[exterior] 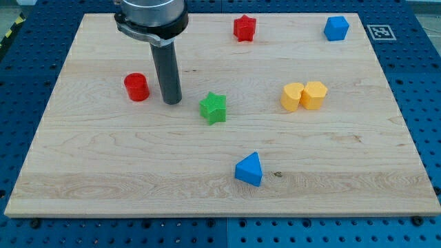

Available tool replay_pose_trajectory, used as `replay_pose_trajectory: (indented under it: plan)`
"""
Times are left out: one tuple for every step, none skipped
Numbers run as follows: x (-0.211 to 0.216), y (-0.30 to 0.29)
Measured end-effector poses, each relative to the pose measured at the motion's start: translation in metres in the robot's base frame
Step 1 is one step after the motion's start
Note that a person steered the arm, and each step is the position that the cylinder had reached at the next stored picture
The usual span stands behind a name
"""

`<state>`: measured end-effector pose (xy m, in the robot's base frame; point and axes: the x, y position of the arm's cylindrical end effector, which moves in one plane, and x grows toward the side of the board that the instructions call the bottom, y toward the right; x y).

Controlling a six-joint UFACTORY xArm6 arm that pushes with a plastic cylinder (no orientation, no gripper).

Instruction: Separate the yellow hexagon from the yellow heart

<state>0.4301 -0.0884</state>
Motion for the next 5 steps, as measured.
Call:
replay_pose_trajectory:
  plan:
    - [-0.014, -0.021]
    - [-0.024, -0.022]
    - [-0.024, -0.025]
    - [-0.024, -0.055]
    - [-0.024, -0.063]
